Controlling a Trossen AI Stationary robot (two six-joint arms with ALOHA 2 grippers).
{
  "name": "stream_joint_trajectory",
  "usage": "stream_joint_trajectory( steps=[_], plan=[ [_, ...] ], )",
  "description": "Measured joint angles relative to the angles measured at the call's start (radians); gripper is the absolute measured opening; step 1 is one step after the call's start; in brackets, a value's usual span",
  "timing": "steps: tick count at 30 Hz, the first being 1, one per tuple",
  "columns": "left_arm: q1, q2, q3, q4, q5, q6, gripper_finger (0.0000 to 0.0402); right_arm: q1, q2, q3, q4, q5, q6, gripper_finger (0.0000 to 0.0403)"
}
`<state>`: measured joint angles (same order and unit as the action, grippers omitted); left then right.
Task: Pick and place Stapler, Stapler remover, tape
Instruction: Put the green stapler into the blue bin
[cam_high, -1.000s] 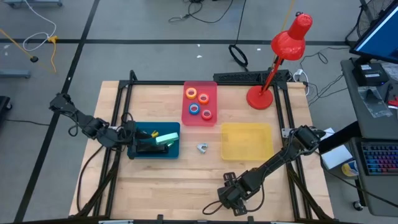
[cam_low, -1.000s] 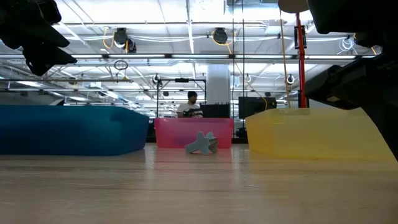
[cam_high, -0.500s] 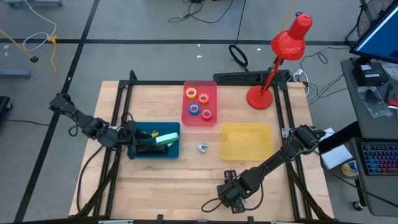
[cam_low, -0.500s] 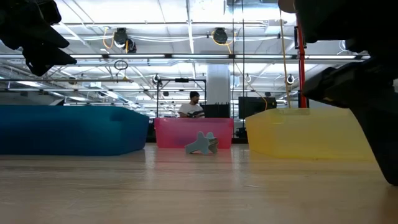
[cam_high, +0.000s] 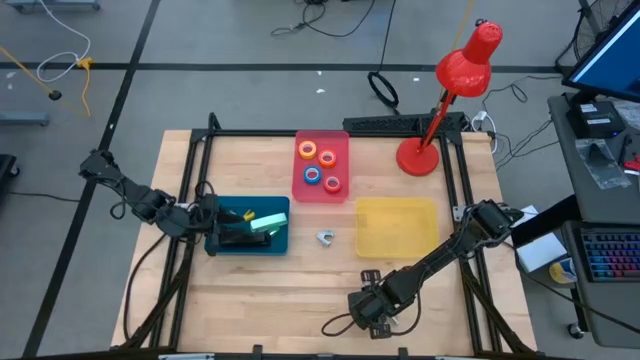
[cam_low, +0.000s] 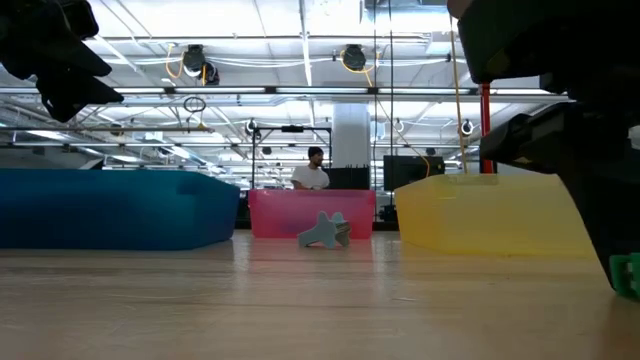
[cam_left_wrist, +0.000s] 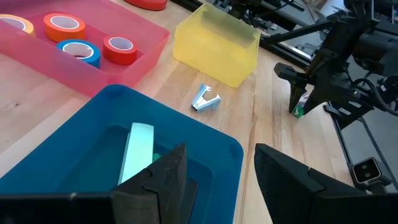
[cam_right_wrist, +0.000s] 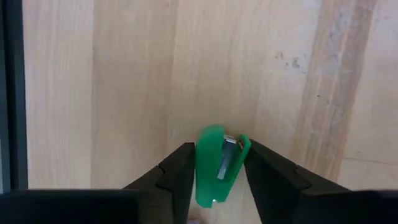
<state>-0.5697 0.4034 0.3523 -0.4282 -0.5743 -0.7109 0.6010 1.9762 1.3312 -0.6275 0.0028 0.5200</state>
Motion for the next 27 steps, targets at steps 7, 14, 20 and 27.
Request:
stream_joint_trajectory(
  steps=[7, 14, 20, 27],
  plan=[
    [0.0, 0.0, 0.0, 0.007, -0.001, 0.0, 0.0189, -0.025, 0.0, 0.0, -0.002, -0.012, 0.001, 0.0077],
    [0.0, 0.002, 0.0, 0.069, -0.003, 0.001, 0.0189, -0.066, -0.002, 0.0, 0.005, -0.015, -0.005, 0.0054],
    [0.0, 0.002, 0.0, 0.169, -0.008, 0.009, 0.0189, -0.124, -0.049, -0.008, 0.052, 0.021, -0.002, 0.0055],
    [0.0, 0.002, 0.0, 0.275, -0.013, 0.01, 0.0189, -0.225, -0.181, -0.005, 0.332, 0.023, 0.017, 0.0055]
  ],
)
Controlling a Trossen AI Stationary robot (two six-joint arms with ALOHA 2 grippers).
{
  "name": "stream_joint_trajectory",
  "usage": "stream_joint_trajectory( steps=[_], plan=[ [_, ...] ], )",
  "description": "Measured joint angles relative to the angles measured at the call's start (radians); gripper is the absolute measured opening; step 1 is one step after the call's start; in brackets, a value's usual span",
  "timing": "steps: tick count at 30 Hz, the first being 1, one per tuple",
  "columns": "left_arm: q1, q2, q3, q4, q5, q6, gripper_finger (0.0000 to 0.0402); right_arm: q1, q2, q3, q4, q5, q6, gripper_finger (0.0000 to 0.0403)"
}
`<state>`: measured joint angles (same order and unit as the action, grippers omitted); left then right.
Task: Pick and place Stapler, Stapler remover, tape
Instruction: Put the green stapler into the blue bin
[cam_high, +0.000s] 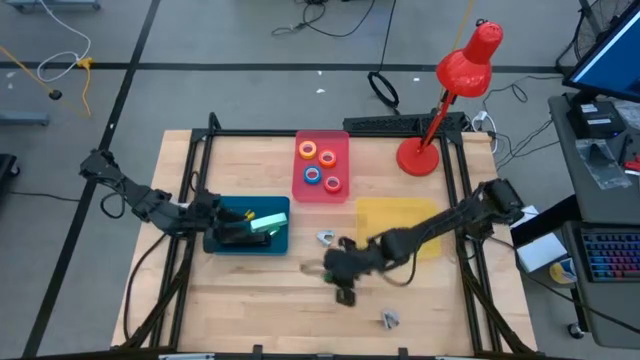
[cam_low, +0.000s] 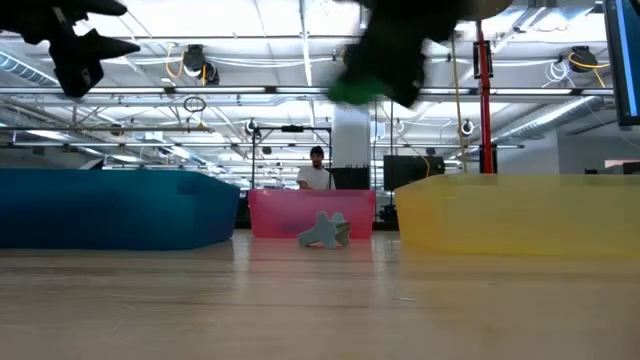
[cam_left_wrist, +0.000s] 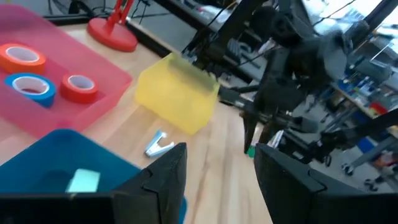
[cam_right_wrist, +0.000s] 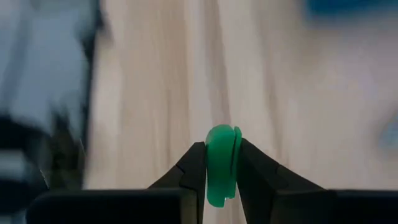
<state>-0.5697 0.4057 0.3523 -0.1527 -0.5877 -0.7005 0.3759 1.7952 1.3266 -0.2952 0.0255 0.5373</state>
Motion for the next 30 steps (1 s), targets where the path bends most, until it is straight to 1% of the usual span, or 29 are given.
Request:
stream_joint_trajectory(
  steps=[3, 6, 9, 11, 15, 19, 25, 30],
  plan=[
    [0.0, 0.008, 0.0, 0.033, 0.0, 0.014, 0.0189, -0.057, -0.038, 0.002, 0.196, 0.013, 0.0, 0.0055],
    [0.0, 0.046, 0.0, 0.106, -0.007, 0.047, 0.0189, -0.105, -0.054, 0.002, 0.376, 0.011, 0.0, 0.0055],
    [0.0, 0.123, 0.0, 0.23, -0.007, 0.089, 0.0189, -0.152, -0.053, 0.002, 0.524, -0.001, -0.004, 0.0055],
    [0.0, 0.188, 0.0, 0.321, -0.013, 0.119, 0.0189, -0.184, -0.052, 0.002, 0.591, -0.001, -0.007, 0.0054],
    [0.017, 0.326, 0.0, 0.472, -0.042, 0.169, 0.0189, -0.236, -0.052, 0.002, 0.624, -0.003, -0.052, 0.0054],
    [0.06, 0.428, 0.0, 0.576, -0.052, 0.158, 0.0189, -0.267, -0.052, 0.002, 0.625, -0.038, -0.084, 0.0054],
    [0.115, 0.536, 0.0, 0.743, -0.041, 0.147, 0.0189, -0.293, -0.052, 0.002, 0.629, -0.072, -0.124, 0.0054],
    [0.145, 0.596, 0.0, 0.813, -0.034, 0.141, 0.0189, -0.296, -0.051, 0.003, 0.63, -0.132, -0.144, 0.0054]
  ],
)
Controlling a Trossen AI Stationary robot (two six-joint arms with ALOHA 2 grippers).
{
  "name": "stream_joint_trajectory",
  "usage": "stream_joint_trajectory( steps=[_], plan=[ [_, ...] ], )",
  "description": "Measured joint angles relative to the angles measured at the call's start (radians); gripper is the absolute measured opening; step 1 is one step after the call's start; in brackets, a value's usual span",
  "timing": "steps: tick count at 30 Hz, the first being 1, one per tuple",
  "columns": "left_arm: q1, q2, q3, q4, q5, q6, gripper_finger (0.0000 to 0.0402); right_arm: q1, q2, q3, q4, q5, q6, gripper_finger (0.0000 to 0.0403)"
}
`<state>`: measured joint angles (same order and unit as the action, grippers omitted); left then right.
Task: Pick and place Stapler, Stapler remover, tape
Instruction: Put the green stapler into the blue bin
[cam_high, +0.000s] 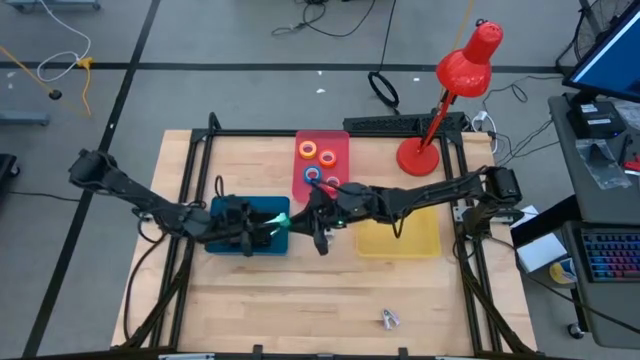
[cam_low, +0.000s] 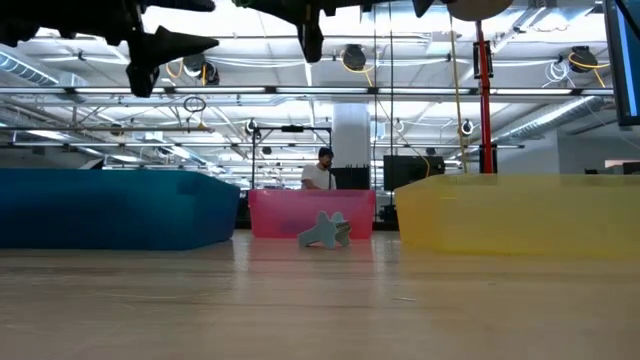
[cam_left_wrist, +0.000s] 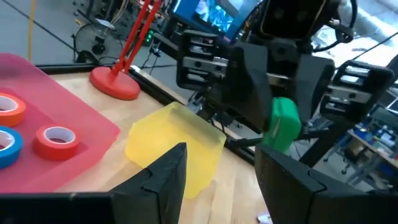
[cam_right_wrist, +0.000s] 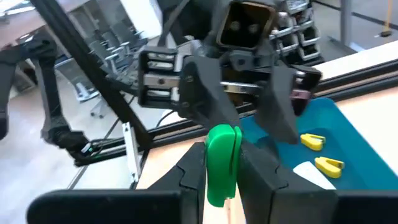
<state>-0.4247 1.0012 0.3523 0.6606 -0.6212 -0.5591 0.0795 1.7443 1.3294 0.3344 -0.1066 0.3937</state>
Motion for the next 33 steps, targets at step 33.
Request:
stream_joint_trajectory(
  steps=[33],
  plan=[
    [0.074, 0.074, 0.001, 0.179, 0.227, -0.079, 0.0189, 0.001, 0.016, 0.001, -0.002, 0.031, 0.029, 0.0054]
  ],
)
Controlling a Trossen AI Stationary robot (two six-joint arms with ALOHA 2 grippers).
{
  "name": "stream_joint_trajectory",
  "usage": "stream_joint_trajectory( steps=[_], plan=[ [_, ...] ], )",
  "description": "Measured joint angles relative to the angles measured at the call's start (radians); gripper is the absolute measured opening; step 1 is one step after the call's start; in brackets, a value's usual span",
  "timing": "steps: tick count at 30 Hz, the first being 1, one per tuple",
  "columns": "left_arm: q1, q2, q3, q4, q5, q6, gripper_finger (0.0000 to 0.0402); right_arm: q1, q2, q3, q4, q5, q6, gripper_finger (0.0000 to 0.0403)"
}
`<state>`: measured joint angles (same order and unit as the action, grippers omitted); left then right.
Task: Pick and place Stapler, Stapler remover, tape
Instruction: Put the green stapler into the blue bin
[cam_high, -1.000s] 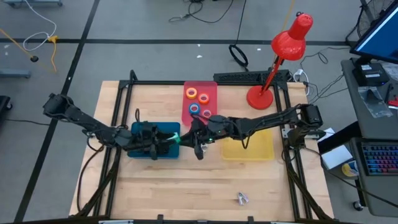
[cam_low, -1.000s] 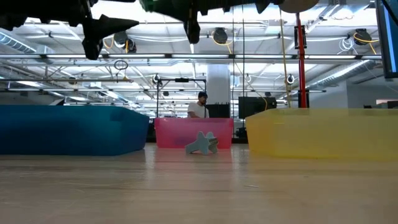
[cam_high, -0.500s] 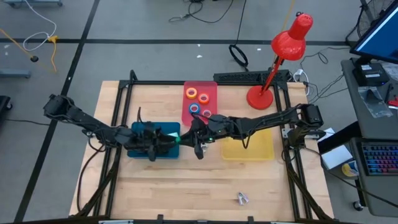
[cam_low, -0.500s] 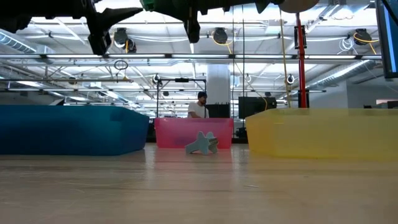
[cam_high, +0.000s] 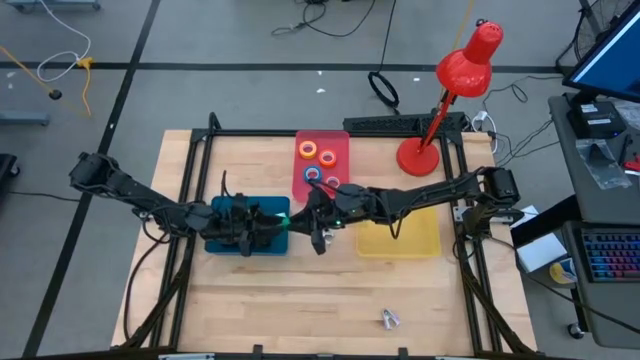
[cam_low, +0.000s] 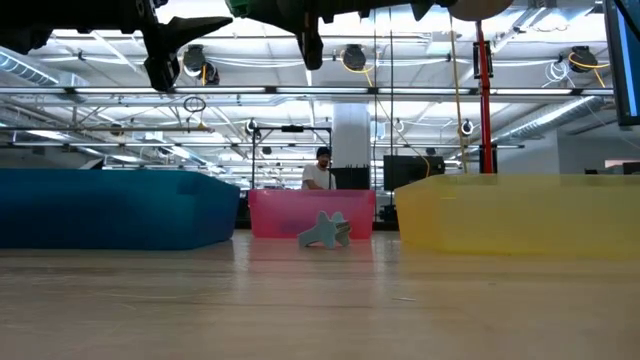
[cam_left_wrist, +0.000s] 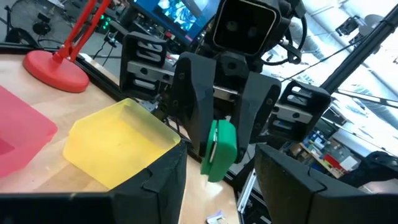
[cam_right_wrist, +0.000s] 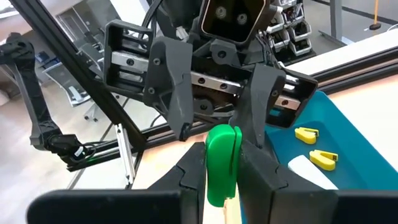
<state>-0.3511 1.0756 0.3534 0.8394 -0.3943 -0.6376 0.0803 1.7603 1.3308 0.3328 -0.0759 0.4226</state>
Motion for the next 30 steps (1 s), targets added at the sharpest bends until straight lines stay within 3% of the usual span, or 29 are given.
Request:
stream_joint_trajectory(
  steps=[15, 24, 30],
  plan=[
    [0.012, -0.001, 0.057, -0.081, 0.018, 0.049, 0.0189, 0.01, 0.053, 0.002, 0.102, 0.025, 0.063, 0.0054],
    [0.016, 0.0, 0.057, -0.161, 0.044, -0.028, 0.0187, 0.009, 0.055, 0.0, 0.119, 0.029, 0.063, 0.0054],
    [0.036, 0.0, 0.057, -0.138, 0.079, 0.0, 0.0155, 0.013, 0.054, 0.0, 0.106, 0.029, 0.064, 0.0054]
  ],
)
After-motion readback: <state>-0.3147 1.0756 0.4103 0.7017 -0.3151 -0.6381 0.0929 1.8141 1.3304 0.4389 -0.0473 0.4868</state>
